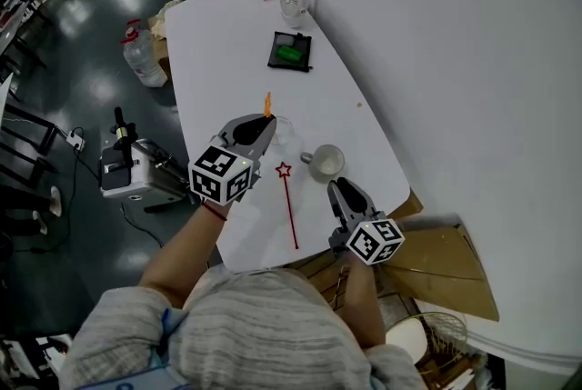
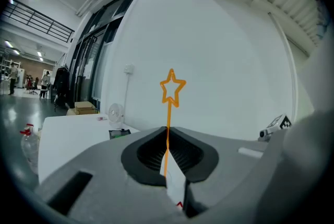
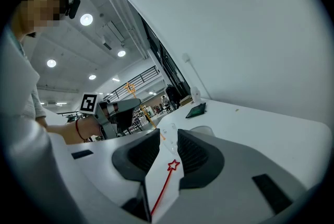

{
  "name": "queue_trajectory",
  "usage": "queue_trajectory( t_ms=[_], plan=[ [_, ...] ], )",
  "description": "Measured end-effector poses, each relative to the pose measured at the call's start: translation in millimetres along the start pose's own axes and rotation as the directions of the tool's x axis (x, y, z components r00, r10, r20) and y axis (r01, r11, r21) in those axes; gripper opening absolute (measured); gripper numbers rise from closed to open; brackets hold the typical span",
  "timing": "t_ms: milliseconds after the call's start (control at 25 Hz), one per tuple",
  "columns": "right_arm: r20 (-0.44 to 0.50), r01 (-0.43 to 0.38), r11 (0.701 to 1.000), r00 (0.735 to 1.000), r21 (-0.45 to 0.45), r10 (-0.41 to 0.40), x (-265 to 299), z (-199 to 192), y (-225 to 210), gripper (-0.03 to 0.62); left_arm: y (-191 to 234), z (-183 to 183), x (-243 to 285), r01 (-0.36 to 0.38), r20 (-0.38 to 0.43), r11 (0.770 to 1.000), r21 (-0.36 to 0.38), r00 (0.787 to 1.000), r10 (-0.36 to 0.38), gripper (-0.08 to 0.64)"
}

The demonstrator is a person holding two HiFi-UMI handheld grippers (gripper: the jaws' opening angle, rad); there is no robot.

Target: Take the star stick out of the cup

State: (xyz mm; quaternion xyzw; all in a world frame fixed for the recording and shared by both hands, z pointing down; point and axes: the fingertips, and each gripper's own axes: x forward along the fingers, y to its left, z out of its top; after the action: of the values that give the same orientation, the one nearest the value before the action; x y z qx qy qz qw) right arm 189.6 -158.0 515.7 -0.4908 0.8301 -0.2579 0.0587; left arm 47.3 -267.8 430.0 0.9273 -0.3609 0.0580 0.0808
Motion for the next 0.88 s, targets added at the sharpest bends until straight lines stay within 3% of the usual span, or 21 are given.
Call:
queue_trajectory(
  t_ms=[240, 440, 520, 640, 880],
  plan=[
    [-0.009, -0.007, 1.000, 1.000, -0.001, 0.007, 1, -1, 5, 0.104, 0, 18, -25, 0.010, 0.066, 0.999, -0.040, 0.998, -0.008, 0.023],
    [-0.013, -0.012, 1.000, 1.000, 0.005, 0.012, 0, -2, 7, 0.104, -2, 12, -41, 0.083, 0.057, 0.981, -0.173, 0.996, -0.074, 0.023],
    [-0.021, -0.017, 1.000, 1.000, 0.007, 0.017, 1, -5, 9, 0.104, -2, -5, -44, 0.107, 0.013, 0.963, -0.248, 0.994, -0.108, 0.023],
    [-0.037, -0.024, 1.000, 0.999, 0.013, 0.025, 3, -11, 12, 0.104, -5, -48, -47, 0.129, -0.092, 0.917, -0.377, 0.980, -0.176, 0.023],
    [-0.076, -0.030, 0.999, 0.997, 0.020, 0.031, 6, -25, 16, 0.104, -15, -138, -53, 0.106, -0.270, 0.827, -0.552, 0.916, -0.297, 0.023]
  ],
)
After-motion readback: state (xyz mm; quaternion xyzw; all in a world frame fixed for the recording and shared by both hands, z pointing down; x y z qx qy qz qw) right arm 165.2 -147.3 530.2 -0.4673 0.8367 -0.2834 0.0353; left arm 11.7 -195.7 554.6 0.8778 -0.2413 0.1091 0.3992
